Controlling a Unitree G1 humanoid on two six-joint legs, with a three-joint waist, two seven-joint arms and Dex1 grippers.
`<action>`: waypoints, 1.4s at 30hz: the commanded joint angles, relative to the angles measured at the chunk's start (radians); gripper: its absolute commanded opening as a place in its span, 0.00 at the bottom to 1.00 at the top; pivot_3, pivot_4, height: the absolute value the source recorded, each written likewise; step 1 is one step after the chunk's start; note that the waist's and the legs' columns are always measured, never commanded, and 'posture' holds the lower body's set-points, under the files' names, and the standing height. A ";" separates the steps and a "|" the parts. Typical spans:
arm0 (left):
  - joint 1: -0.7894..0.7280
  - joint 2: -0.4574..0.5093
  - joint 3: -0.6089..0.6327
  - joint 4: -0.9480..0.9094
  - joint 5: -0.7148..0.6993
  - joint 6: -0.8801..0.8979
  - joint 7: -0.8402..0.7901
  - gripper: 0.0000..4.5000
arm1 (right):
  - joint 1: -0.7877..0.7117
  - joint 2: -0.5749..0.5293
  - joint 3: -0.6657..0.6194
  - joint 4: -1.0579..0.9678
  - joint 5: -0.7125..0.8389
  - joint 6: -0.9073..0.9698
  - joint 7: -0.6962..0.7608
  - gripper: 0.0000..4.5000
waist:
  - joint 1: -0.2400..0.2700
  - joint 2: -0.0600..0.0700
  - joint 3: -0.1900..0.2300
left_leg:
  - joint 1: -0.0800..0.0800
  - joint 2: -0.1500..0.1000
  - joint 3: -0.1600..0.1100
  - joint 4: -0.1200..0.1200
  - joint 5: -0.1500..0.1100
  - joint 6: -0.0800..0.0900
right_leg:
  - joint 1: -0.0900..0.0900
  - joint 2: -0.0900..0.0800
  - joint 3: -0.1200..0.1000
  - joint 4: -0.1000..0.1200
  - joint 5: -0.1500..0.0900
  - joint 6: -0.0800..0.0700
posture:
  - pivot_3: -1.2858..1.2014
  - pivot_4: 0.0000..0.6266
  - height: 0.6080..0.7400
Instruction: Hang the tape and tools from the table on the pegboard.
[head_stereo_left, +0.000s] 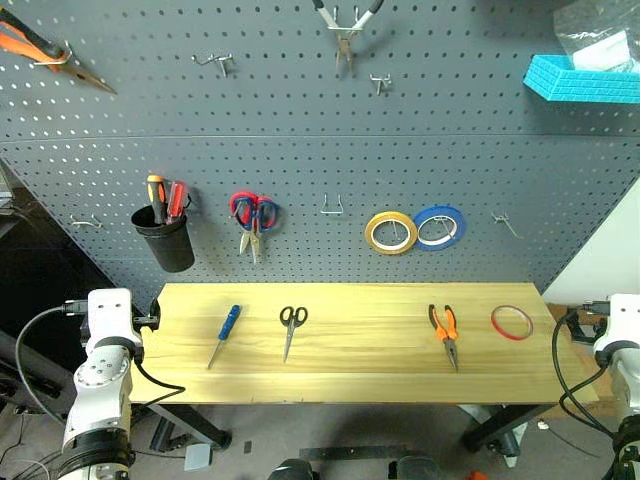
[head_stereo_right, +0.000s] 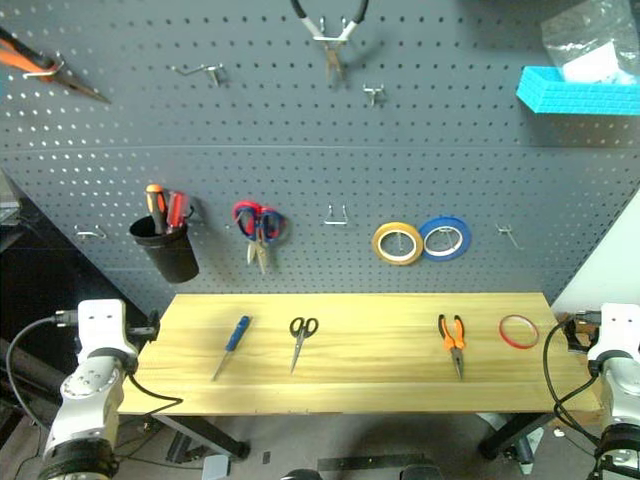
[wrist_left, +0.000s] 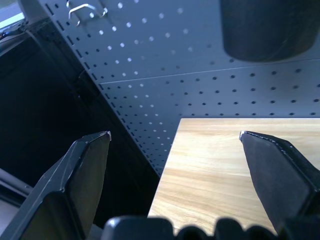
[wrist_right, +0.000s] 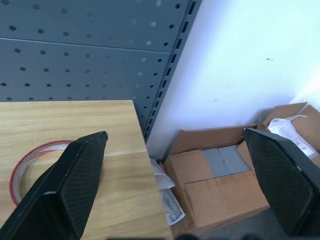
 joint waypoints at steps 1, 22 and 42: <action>0.002 0.025 0.023 -0.016 0.018 -0.052 0.025 0.99 | -0.028 -0.029 -0.024 -0.008 0.011 -0.029 -0.007 1.00 | 0.000 0.000 0.000 | 0.000 0.000 0.000 0.000 0.000 0.000 | 0.000 0.000 0.000 0.000 0.000 0.000 | 0.50 0.00 1.00; 0.065 -0.050 0.007 -0.246 0.007 0.179 0.089 0.99 | 0.013 -0.015 -0.009 -0.135 0.036 0.033 0.079 1.00 | 0.006 -0.003 0.007 | 0.000 0.000 0.001 0.000 0.000 0.000 | 0.000 0.000 0.001 0.000 0.000 0.001 | 0.50 0.08 1.00; -0.146 -0.039 -0.489 -0.648 -0.039 0.319 -0.530 0.99 | 0.056 -0.028 0.189 -0.660 0.062 0.565 0.254 1.00 | -0.011 -0.001 0.188 | -0.023 0.001 0.004 0.002 -0.001 0.003 | -0.021 -0.001 0.001 0.001 0.003 -0.005 | 0.47 0.52 1.00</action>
